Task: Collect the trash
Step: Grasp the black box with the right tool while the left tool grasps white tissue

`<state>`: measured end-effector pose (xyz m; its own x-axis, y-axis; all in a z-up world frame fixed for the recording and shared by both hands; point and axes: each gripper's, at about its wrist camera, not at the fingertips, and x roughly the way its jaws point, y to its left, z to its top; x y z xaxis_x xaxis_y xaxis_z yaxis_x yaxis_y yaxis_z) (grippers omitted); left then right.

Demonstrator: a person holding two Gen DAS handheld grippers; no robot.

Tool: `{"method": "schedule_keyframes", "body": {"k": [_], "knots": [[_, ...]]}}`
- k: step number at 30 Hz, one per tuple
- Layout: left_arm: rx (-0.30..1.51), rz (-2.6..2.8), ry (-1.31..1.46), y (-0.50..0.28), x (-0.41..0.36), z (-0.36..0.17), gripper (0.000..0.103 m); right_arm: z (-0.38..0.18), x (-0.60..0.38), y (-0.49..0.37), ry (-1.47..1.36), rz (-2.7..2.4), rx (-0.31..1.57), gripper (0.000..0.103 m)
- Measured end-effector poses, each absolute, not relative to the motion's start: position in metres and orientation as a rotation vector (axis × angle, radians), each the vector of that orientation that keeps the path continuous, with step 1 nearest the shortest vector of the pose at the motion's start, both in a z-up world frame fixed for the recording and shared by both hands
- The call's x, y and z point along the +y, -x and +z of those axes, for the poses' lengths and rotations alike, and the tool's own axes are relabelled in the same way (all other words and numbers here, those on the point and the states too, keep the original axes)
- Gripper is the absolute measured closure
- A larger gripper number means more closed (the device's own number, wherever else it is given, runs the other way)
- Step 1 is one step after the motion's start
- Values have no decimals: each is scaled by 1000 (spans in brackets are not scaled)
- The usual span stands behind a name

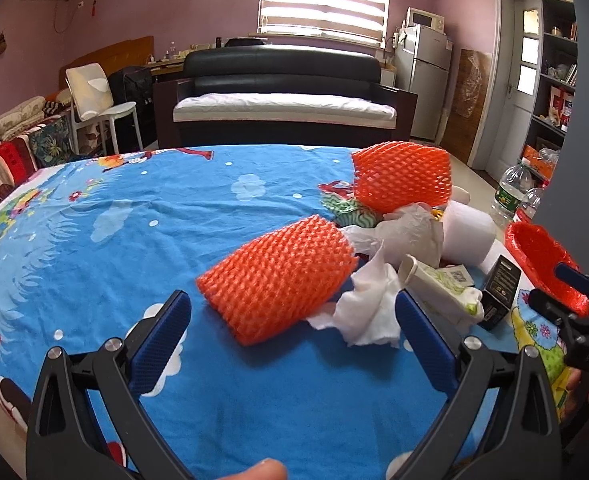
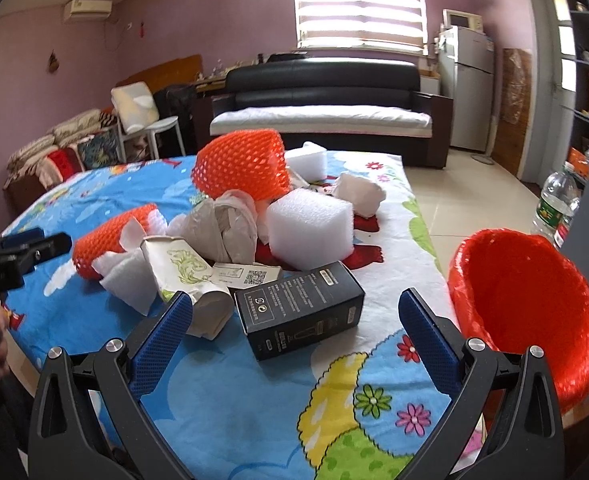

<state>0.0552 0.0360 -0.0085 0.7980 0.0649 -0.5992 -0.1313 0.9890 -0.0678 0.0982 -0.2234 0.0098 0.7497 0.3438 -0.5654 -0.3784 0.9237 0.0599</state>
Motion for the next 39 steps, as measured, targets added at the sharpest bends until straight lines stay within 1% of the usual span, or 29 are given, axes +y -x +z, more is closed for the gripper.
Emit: {"method": "schedule_keyframes", "body": {"k": [10, 13, 19, 21, 23, 27, 29, 31, 33, 34, 37, 39], "knots": [[700, -37, 121, -78, 10, -20, 5, -6, -211, -133, 104, 429, 724, 6], [717, -56, 133, -83, 5, -25, 11, -8, -210, -139, 115, 429, 753, 6], [761, -71, 142, -92, 0, -33, 20, -14, -204, -145, 189, 436, 797, 6], [778, -70, 142, -95, -1, -37, 24, -17, -204, -149, 194, 445, 817, 6], [794, -70, 148, -98, -1, -40, 31, -19, -204, -153, 186, 448, 835, 6], [812, -77, 160, -101, 0, -43, 40, -23, -206, -157, 174, 448, 860, 6], [821, -82, 158, -102, -1, -45, 46, -24, -206, -159, 171, 452, 869, 7], [834, -85, 158, -104, -2, -48, 50, -26, -203, -158, 170, 468, 877, 7], [848, -81, 151, -106, -3, -51, 58, -27, -201, -157, 169, 484, 884, 12], [852, -82, 155, -106, -3, -52, 66, -28, -201, -158, 167, 492, 889, 18], [853, -84, 164, -106, -2, -52, 75, -28, -202, -158, 157, 497, 895, 19], [850, -84, 170, -106, -1, -52, 78, -27, -203, -156, 155, 497, 895, 19]]}}
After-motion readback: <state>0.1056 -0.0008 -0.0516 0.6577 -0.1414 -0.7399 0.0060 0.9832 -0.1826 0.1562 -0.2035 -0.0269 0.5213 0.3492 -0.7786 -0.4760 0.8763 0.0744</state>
